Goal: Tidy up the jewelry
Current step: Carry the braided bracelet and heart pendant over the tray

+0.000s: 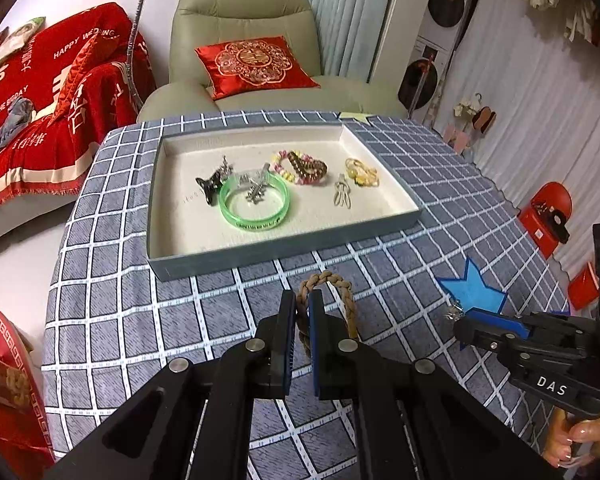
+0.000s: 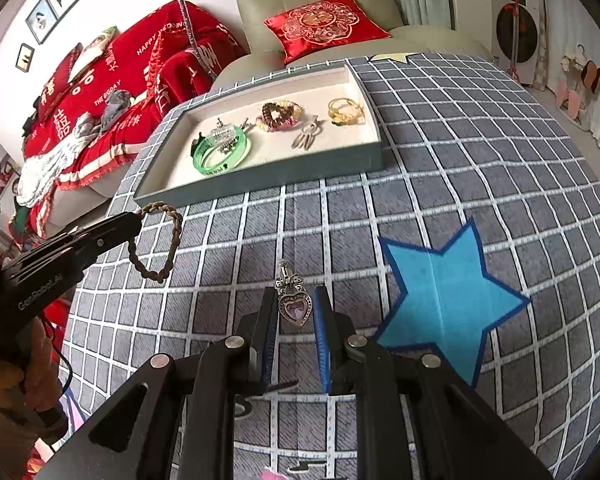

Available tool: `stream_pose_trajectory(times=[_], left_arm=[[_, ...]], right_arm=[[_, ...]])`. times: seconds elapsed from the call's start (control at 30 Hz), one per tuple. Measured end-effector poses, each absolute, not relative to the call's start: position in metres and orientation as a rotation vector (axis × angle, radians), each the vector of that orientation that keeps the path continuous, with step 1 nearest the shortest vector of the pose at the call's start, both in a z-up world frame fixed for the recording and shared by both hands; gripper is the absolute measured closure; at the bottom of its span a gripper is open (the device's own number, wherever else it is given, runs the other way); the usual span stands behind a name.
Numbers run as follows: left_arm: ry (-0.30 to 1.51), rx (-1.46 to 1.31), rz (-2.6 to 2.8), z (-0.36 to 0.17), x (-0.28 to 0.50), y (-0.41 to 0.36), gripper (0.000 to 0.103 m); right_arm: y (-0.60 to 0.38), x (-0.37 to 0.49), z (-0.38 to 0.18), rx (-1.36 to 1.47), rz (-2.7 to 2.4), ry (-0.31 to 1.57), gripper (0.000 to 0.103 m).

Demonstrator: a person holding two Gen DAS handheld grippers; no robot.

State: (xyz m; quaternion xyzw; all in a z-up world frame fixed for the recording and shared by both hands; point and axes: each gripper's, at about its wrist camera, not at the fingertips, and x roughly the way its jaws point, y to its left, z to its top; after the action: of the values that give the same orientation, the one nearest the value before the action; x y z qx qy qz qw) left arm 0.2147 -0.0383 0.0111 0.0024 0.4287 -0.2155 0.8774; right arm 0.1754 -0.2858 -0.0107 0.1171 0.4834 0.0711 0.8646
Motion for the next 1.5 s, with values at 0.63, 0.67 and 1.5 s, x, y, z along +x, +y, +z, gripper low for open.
stream_pose_trajectory(times=[0.63, 0.67, 1.5], left_arm=[[0.828, -0.036, -0.387, 0.035, 0.259, -0.023, 0.081], [0.827, -0.033, -0.385, 0.035, 0.262, -0.024, 0.081], [0.922, 0.026, -0.252, -0.024, 0.344, -0.024, 0.081]], right_arm=[[-0.296, 0.245, 0.027, 0.295, 0.173, 0.951, 0.084], [-0.296, 0.251, 0.029, 0.295, 0.174, 0.951, 0.084], [-0.277, 0.347, -0.010, 0.239, 0.173, 1.017, 0.084]])
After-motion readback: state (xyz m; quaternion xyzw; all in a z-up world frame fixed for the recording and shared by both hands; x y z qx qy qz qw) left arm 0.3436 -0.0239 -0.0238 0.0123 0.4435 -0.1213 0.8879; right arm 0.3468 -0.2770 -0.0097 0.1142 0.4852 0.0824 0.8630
